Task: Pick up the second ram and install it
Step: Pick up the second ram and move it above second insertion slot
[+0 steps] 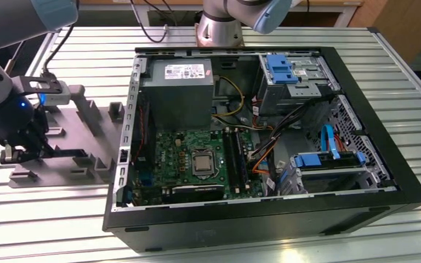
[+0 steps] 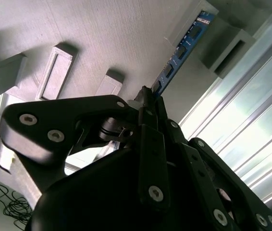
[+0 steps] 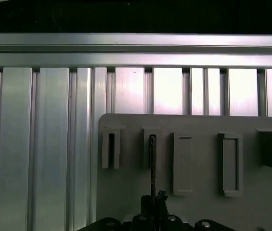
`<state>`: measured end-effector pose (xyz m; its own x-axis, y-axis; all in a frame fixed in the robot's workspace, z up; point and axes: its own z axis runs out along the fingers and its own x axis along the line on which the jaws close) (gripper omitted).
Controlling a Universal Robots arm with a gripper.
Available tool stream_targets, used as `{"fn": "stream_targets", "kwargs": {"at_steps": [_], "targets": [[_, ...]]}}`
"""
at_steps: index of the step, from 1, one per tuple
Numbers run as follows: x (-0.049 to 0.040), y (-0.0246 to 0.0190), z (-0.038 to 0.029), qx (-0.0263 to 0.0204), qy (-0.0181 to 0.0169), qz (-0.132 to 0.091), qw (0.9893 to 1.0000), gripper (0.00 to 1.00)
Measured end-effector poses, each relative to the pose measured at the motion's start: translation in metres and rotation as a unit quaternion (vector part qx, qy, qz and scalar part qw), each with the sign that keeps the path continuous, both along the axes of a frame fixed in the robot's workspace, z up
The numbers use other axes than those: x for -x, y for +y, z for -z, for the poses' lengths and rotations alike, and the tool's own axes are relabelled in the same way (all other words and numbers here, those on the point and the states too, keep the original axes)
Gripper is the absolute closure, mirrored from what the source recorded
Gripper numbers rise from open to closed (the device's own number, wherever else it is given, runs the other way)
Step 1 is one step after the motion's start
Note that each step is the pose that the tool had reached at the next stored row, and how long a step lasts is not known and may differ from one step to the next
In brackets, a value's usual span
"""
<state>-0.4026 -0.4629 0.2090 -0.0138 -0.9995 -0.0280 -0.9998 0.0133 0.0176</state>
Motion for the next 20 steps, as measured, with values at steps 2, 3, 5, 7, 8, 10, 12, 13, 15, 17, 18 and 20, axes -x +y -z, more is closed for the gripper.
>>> {"fn": "stream_targets", "kwargs": {"at_steps": [2,3,5,7,8,10,12,13,15,17,18,20], "targets": [[0.0,0.0,-0.0014,0.0,0.0,0.0,1.0,0.86],[-0.0001,0.0,-0.0018,0.0,-0.0001,0.0,1.0,0.86],[0.0,0.0,-0.0024,-0.0001,-0.0001,0.0,1.0,0.86],[0.0,0.0,-0.0033,0.0,0.0,0.0,1.0,0.86],[0.0,0.0,-0.0037,0.0,0.0,0.0,1.0,0.86],[0.0,0.0,-0.0045,0.0,0.0,0.0,1.0,0.86],[0.0,0.0,-0.0052,0.0,0.0,0.0,1.0,0.86],[0.0,0.0,-0.0056,0.0,0.0,0.0,1.0,0.86],[0.0,0.0,-0.0065,0.0,0.0,0.0,1.0,0.86],[0.0,0.0,-0.0074,0.0,0.0,0.0,1.0,0.86],[0.0,0.0,-0.0077,0.0,-0.0001,0.0,1.0,0.86],[0.0,0.0,-0.0084,-0.0001,-0.0001,0.0,1.0,0.86]]}}
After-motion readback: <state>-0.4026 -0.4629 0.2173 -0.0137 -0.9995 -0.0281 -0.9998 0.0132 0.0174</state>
